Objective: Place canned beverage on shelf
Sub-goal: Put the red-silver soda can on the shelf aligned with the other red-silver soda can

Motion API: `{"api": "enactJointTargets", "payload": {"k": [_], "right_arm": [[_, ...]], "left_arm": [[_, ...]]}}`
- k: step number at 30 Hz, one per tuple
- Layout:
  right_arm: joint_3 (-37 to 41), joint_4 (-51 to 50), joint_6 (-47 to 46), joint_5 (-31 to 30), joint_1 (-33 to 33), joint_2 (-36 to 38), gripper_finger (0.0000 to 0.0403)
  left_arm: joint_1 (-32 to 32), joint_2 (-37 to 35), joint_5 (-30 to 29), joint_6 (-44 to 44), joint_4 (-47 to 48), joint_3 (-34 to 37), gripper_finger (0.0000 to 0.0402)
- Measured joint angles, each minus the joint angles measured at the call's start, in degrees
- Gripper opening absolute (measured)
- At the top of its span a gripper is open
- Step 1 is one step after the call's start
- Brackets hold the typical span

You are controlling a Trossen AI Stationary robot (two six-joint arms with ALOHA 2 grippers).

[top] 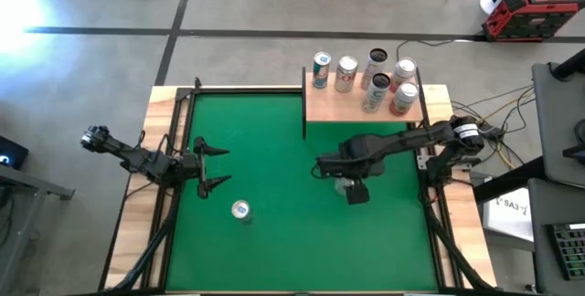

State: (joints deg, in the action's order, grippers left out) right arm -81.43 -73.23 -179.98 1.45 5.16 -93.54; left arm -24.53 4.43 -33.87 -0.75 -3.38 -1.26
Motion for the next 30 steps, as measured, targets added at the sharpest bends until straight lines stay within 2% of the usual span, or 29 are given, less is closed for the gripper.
{"api": "enactJointTargets", "payload": {"k": [17, 30], "right_arm": [[0.30, 0.03, 5.18, -0.11, -11.31, 0.00, 0.0311], [2.23, 0.46, 9.23, -0.20, -13.02, 0.00, 0.0311]], "left_arm": [[0.00, 0.00, -0.02, 0.00, 0.00, 0.00, 0.0361], [0.00, 0.00, -0.01, 0.00, 0.00, 0.00, 0.0361]]}}
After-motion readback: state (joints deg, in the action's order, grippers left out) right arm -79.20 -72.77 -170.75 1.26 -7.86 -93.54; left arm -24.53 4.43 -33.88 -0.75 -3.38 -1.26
